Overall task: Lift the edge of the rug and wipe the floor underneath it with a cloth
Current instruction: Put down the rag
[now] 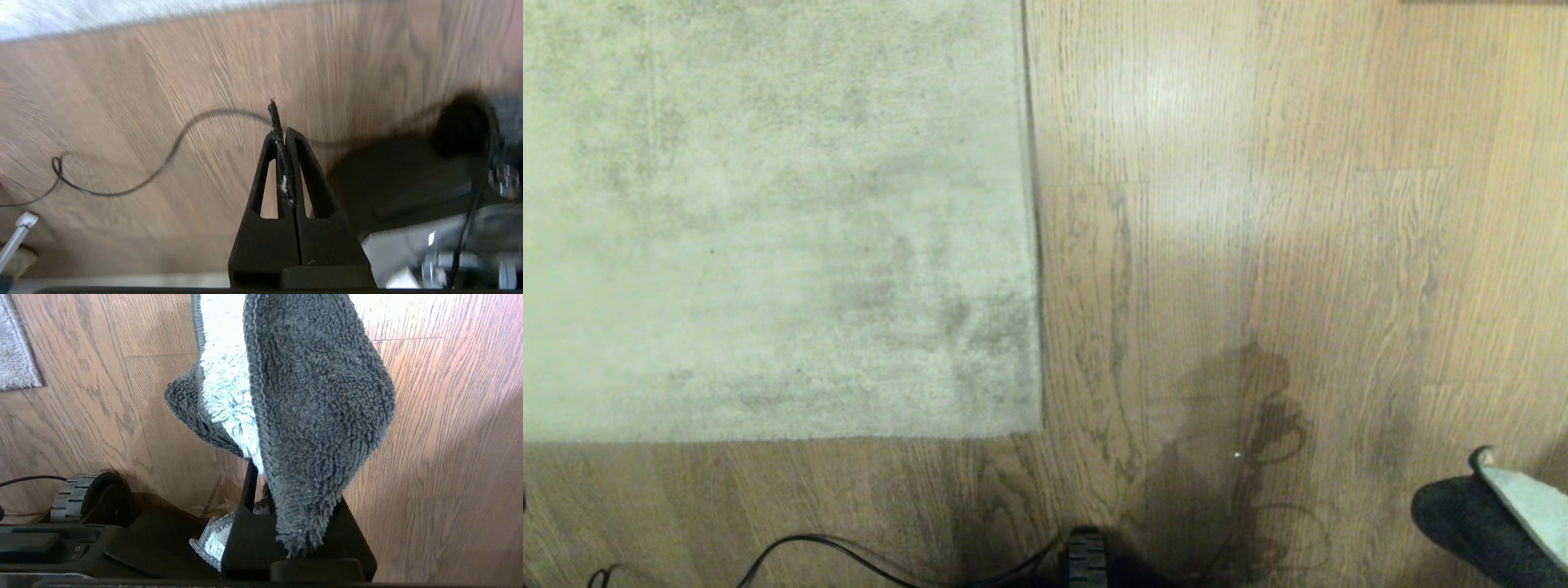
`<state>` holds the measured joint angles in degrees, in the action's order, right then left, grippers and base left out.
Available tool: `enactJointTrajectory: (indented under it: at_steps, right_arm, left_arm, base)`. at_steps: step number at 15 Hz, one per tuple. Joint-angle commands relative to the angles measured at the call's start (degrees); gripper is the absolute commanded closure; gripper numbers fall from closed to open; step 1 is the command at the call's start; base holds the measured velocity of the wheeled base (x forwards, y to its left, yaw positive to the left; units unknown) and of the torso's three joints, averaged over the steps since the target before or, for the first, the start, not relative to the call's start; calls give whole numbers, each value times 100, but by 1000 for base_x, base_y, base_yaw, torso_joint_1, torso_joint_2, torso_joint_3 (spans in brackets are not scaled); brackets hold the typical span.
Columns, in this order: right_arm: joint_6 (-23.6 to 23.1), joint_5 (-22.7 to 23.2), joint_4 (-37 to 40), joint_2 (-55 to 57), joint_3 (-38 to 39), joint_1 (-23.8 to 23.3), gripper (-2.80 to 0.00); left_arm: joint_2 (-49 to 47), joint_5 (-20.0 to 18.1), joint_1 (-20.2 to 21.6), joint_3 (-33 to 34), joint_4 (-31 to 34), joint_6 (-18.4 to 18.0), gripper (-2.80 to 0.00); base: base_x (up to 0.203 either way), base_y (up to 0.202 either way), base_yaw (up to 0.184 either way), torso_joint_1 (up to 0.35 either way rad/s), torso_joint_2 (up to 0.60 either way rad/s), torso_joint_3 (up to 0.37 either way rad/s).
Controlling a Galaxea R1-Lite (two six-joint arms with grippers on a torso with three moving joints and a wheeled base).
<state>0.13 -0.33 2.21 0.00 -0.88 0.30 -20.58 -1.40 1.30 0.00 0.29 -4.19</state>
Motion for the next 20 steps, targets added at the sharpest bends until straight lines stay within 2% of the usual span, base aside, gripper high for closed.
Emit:
enactJointTrajectory:
  at_steps: [1, 5, 8, 11, 15, 16, 19, 20]
  right_arm:
    - [-5, -2, -1, 0, 0, -3, 0]
    - [-3, -2, -1, 0, 0, -2, 0]
    - [-5, -2, -1, 0, 0, 4, 0]
    - [-5, -2, -1, 8, 0, 5, 0]
    - [-5, -2, -1, 0, 0, 1, 0]
    - [-5, -2, -1, 0, 0, 5, 0]
    - [-3, -2, -1, 4, 0, 1, 0]
    - [-5, -10, -1, 0, 0, 1, 0]
  left_arm:
    - [554, -12, 156, 0, 5, 30, 0]
    - [538, -18, 168, 0, 6, -20, 0]
    - [517, 3, 216, 0, 6, 219, 0]
    - [477, 8, 697, 0, 6, 249, 0]
    - [476, 8, 690, 0, 6, 252, 0]
    - [476, 8, 614, 0, 6, 252, 0]
    - [485, 8, -167, 0, 6, 252, 0]
    - [584, 8, -253, 0, 6, 252, 0]
  base:
    - [0, 0, 0, 0, 0, 0]
    - [0, 0, 0, 0, 0, 0]
    - [0, 0, 0, 0, 0, 0]
    - [0, 0, 0, 0, 0, 0]
    - [0, 0, 0, 0, 0, 0]
    - [0, 0, 0, 0, 0, 0]
    - [0, 0, 0, 0, 0, 0]
    - [0, 0, 0, 0, 0, 0]
